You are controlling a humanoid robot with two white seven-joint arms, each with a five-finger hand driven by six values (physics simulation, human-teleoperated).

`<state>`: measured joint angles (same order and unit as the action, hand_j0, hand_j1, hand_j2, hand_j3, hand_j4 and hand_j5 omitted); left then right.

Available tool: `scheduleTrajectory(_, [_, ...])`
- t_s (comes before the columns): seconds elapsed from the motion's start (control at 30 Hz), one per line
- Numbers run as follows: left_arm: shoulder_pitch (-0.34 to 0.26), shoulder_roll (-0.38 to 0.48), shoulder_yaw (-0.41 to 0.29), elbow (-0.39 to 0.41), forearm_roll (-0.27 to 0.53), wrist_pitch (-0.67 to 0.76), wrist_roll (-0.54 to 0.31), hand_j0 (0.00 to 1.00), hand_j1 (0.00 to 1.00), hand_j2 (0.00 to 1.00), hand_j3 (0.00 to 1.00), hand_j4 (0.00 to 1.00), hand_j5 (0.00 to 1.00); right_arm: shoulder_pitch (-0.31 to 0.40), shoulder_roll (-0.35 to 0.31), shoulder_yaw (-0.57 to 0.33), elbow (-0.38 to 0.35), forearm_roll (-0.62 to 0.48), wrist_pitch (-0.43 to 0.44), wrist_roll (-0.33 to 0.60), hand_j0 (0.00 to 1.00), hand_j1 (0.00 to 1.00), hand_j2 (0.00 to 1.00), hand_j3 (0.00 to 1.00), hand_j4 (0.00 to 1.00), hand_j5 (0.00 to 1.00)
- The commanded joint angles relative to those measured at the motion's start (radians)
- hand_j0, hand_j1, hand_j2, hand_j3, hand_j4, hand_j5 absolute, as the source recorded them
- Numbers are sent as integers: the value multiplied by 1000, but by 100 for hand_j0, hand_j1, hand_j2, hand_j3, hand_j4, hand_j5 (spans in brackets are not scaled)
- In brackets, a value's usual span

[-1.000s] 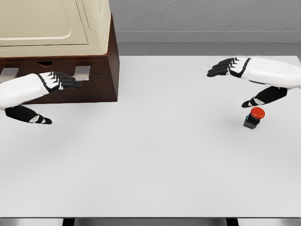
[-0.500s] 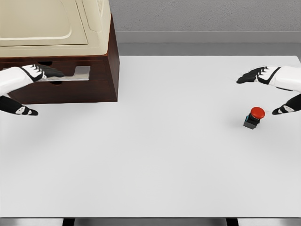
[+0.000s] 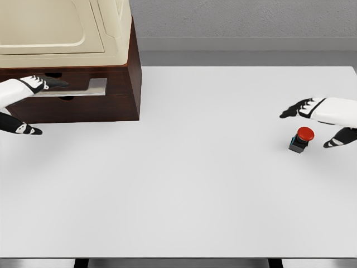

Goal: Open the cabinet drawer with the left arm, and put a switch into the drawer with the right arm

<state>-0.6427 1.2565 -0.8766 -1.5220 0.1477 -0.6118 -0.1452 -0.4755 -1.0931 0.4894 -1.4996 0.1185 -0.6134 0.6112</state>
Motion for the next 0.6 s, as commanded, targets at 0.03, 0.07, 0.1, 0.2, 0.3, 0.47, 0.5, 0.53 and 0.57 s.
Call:
scheduleTrajectory(0.03, [2, -16, 1, 20, 12, 1, -1, 100, 100, 100, 100, 100, 100, -3, 9, 21, 50, 41, 3, 0, 100, 100, 100, 100, 100, 100])
scheduleTrajectory(0.07, [2, -14, -1, 20, 15, 1, -1, 100, 100, 100, 100, 100, 100, -6, 15, 23, 65, 44, 3, 0, 100, 100, 100, 100, 100, 100])
scheduleTrajectory(0.1, [3, -14, -1, 20, 16, 1, -1, 100, 100, 100, 100, 100, 100, -9, 18, 21, 73, 58, 3, 0, 100, 100, 100, 100, 100, 100])
scheduleTrajectory(0.2, [8, -16, -5, 25, 29, 1, -2, 100, 100, 100, 100, 100, 100, -25, 85, 21, 113, 99, 3, 0, 100, 100, 100, 100, 100, 100])
scheduleTrajectory(0.3, [6, -16, -22, 29, 46, 1, -4, 100, 100, 100, 100, 100, 100, -28, 111, 20, 119, 119, 3, 0, 100, 100, 100, 100, 100, 100])
scheduleTrajectory(0.47, [6, -19, -22, 31, 55, 1, -4, 100, 100, 100, 100, 100, 100, -28, 107, 11, 119, 121, 3, 0, 100, 100, 100, 100, 100, 100])
scheduleTrajectory(0.5, [6, -19, -22, 32, 58, 1, -4, 100, 100, 100, 100, 100, 100, -26, 107, 11, 119, 121, 3, 0, 100, 100, 100, 100, 100, 100])
scheduleTrajectory(0.53, [6, -20, -22, 43, 59, 1, -4, 100, 100, 100, 100, 100, 100, -26, 107, 11, 119, 121, 3, 0, 100, 100, 100, 100, 100, 100])
scheduleTrajectory(0.57, [6, -22, -22, 45, 59, 1, -4, 100, 100, 100, 100, 100, 100, -26, 105, 11, 119, 121, 3, 0, 100, 100, 100, 100, 100, 100])
